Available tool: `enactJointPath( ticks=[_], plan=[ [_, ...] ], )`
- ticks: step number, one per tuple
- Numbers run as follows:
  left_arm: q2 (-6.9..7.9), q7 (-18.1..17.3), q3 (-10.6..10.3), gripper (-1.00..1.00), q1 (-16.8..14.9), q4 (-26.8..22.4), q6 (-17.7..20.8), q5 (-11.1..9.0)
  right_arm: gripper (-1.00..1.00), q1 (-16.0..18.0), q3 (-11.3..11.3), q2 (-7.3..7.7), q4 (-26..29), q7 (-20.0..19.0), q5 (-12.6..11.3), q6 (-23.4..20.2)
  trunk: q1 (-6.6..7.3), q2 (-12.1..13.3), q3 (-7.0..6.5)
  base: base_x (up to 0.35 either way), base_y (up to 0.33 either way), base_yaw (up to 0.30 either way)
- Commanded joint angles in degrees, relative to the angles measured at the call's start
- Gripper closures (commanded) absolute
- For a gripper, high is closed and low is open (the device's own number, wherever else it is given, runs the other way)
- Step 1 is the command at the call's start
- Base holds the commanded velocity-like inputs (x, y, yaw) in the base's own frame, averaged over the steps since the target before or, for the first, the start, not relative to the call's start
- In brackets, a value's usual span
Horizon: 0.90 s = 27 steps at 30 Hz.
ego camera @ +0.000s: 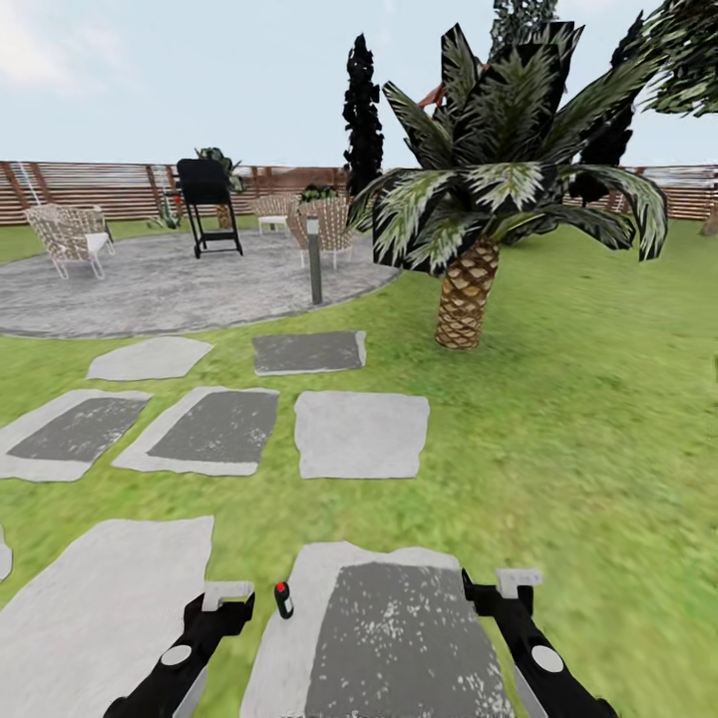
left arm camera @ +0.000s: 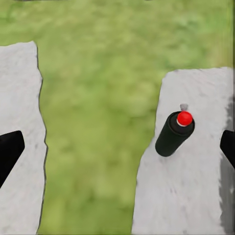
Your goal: In the garden, pick up the pesticide atomizer on the floor and spray pesticide onto both trees until each tree trunk is fully covered.
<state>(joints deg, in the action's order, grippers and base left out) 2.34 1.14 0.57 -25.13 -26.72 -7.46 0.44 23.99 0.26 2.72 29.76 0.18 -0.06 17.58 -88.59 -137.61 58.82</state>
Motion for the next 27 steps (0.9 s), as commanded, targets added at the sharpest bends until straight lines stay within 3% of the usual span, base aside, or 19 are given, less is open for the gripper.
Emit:
enactJointPath(
  ticks=[1,14,18,20,24,27],
  plan=[
    [0.02,0.00,-0.03,-1.00,0.00,0.00,0.00,0.00,-1.00,-0.01,0.00,0.00,0.02,0.00,-0.02,0.00,-0.22,-0.42,0.26,0.000,0.000,-0.193],
    [0.03,0.02,-0.03,-1.00,-0.09,0.00,-0.09,0.00,-1.00,-0.02,0.00,0.00,0.04,0.00,-0.03,0.00,-3.08,-5.63,3.56,0.000,0.000,-0.193],
    [0.03,0.19,0.00,-1.00,-0.09,0.26,-0.27,0.11,-1.00,-0.03,-0.03,0.00,0.04,0.00,-0.03,0.00,-3.18,-5.69,4.75,0.000,0.000,-0.193],
    [0.08,0.33,-0.07,-1.00,0.00,0.44,-1.82,0.16,-1.00,-0.04,-0.07,0.00,0.04,0.00,-0.03,0.00,-3.23,-5.71,5.34,0.000,0.000,-0.193],
    [0.13,0.39,-0.13,-1.00,0.03,2.26,-8.44,0.22,-1.00,-0.02,-0.16,0.00,0.04,0.00,-0.03,0.07,-3.34,-5.77,6.40,0.000,0.000,-0.114],
    [0.17,0.42,-0.09,-1.00,0.01,2.75,-9.25,0.19,-1.00,0.00,-0.17,0.00,0.04,0.00,-0.02,0.08,-3.42,-5.81,7.09,0.000,0.000,-0.021]
  ],
)
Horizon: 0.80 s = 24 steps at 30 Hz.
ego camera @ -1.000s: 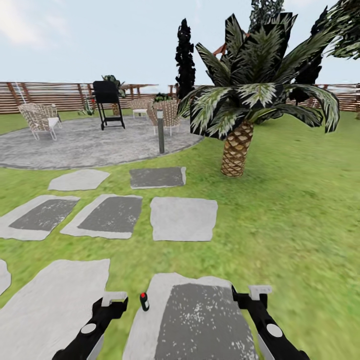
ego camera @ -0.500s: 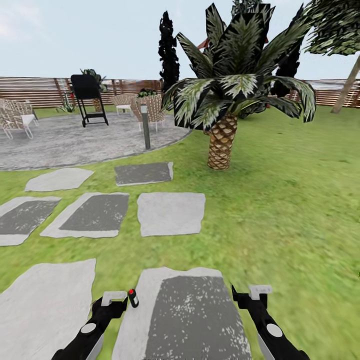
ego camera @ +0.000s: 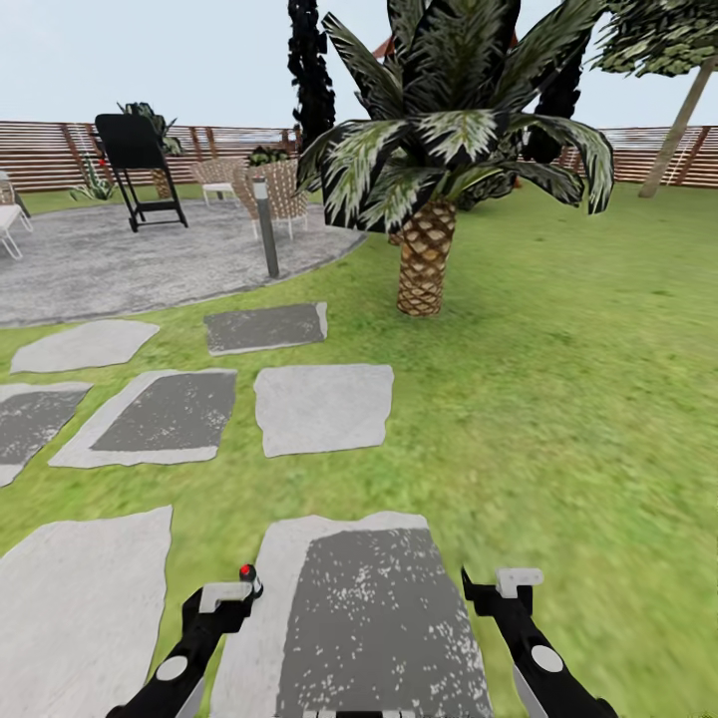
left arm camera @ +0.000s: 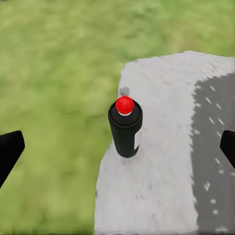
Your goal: In the garden, pick up the pesticide atomizer on the floor and spray pesticide onto both trees until each tree trunk is fully covered.
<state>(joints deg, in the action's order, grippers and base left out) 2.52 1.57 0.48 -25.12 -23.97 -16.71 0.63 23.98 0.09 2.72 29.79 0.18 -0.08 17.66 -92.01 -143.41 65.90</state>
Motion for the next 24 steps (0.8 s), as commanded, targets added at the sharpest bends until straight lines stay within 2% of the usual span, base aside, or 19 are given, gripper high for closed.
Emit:
enactJointPath(
  ticks=[1,8,14,24],
  plan=[
    [0.02,0.01,0.08,-1.00,-0.01,0.12,-0.17,-0.07,-1.00,0.01,0.00,0.00,0.00,0.00,0.00,0.00,-0.02,-0.02,0.23,0.000,0.000,-0.007],
    [0.16,0.02,0.29,-1.00,-0.01,0.20,-0.33,-0.40,-1.00,-0.02,-0.01,0.00,0.00,0.00,-0.01,0.01,-0.20,-0.11,1.79,0.000,0.000,-0.002],
    [0.19,0.02,0.26,-1.00,-0.01,0.11,-0.46,-0.36,-1.00,-0.02,-0.01,0.00,0.06,0.00,-0.01,0.01,-0.20,-0.11,1.79,0.007,0.000,0.000],
    [0.00,0.10,0.11,-1.00,-0.01,0.15,-0.40,-0.01,-1.00,0.00,-0.09,0.00,0.26,0.00,0.02,0.01,-0.20,-0.11,1.79,0.319,-0.015,0.000]
  ],
)
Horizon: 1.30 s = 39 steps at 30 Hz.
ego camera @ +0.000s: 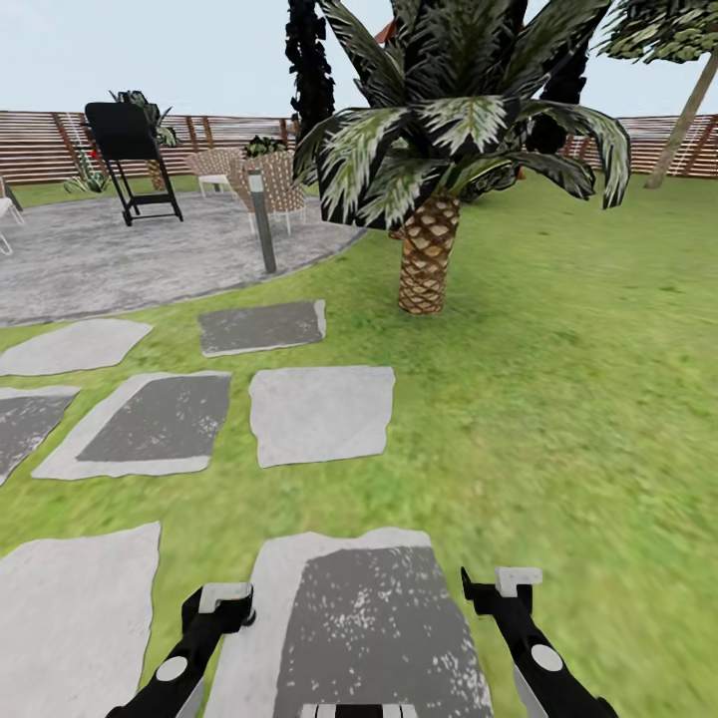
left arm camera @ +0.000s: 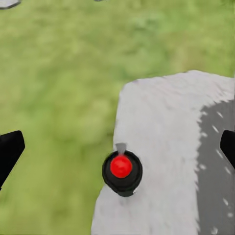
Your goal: In the garden, pick up the pesticide atomizer on the floor and spray pesticide onto both trees until each tree trunk is fully covered.
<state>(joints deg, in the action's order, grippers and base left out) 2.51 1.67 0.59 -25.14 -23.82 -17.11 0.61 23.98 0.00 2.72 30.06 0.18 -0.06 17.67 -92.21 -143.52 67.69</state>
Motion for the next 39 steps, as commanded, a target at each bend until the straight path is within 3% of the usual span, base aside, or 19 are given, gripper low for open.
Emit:
enactJointPath(
  ticks=[1,10,20,39],
  plan=[
    [0.00,0.00,0.06,-1.00,0.00,0.00,-0.01,-0.03,-1.00,-0.01,0.00,0.00,0.00,0.00,-0.01,0.00,0.00,0.00,0.00,0.334,-0.033,0.000],
    [0.03,0.00,0.18,-1.00,0.00,0.00,-0.02,-0.07,-1.00,0.00,0.00,0.00,0.00,0.00,0.02,0.00,0.00,0.00,0.00,0.292,-0.006,0.000],
    [0.04,0.00,0.20,-1.00,0.00,-0.26,-0.03,-0.13,-1.00,0.00,0.00,0.00,-0.07,-0.08,0.06,0.00,0.00,0.00,0.00,0.018,0.000,0.000],
    [-0.11,0.07,0.29,-1.00,0.00,0.18,-0.90,-0.79,-1.00,0.00,0.00,0.00,-0.09,0.00,0.06,0.00,-0.49,-0.25,5.57,0.000,0.000,0.000]
  ],
)
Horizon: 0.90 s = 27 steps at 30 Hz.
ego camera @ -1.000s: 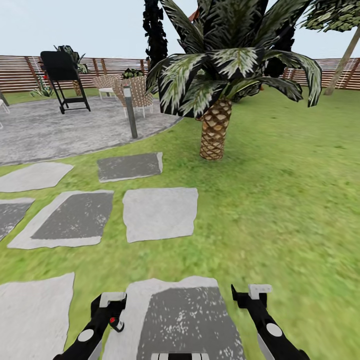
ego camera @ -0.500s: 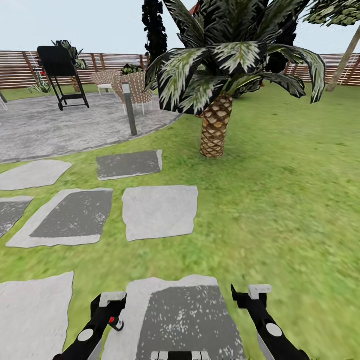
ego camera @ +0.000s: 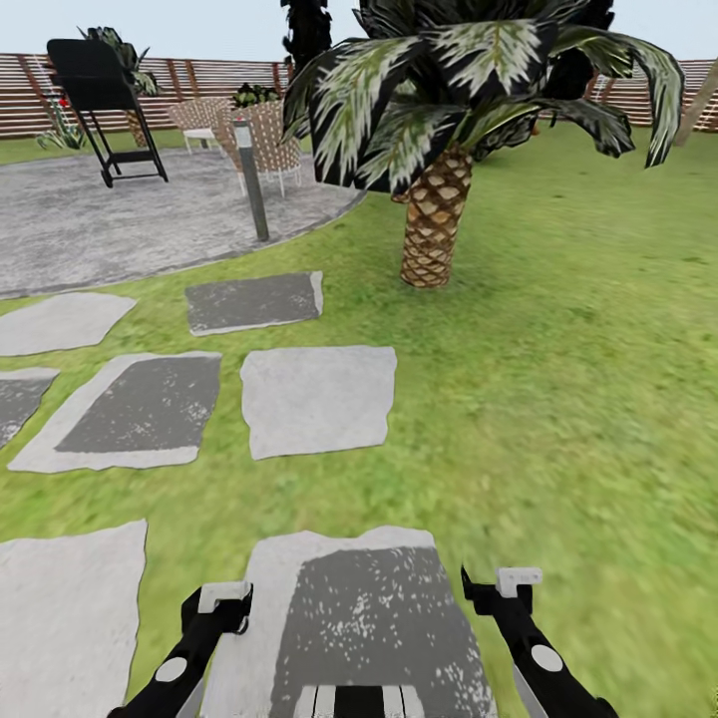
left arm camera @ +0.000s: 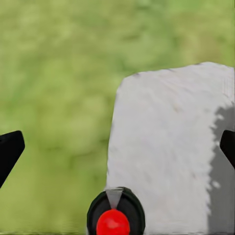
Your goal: In the garden, pick up the pesticide atomizer on the floor and spray pesticide onto both trees until each tree trunk is fully covered.
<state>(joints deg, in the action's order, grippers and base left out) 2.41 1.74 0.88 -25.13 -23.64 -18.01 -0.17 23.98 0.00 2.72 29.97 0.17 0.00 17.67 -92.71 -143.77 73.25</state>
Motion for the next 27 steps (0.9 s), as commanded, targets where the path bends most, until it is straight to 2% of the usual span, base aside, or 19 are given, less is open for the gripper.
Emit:
enactJointPath(
  ticks=[1,23,27],
  plan=[
    [0.02,-0.03,0.00,-1.00,0.00,0.00,0.00,0.00,-1.00,0.01,0.00,0.00,0.00,0.00,0.00,0.00,-0.02,-0.02,0.32,0.000,0.000,0.000],
    [0.06,0.02,0.03,-1.00,0.00,-0.07,-0.01,0.00,-1.00,0.00,0.00,0.00,0.00,0.00,0.00,0.00,-0.59,-0.31,7.20,0.000,0.000,0.000],
    [0.06,0.02,0.02,-1.00,0.00,-0.06,-0.01,0.00,-1.00,0.01,-0.04,0.00,0.00,-0.03,0.00,0.00,-0.61,-0.33,7.55,0.000,0.000,0.000]
  ],
)
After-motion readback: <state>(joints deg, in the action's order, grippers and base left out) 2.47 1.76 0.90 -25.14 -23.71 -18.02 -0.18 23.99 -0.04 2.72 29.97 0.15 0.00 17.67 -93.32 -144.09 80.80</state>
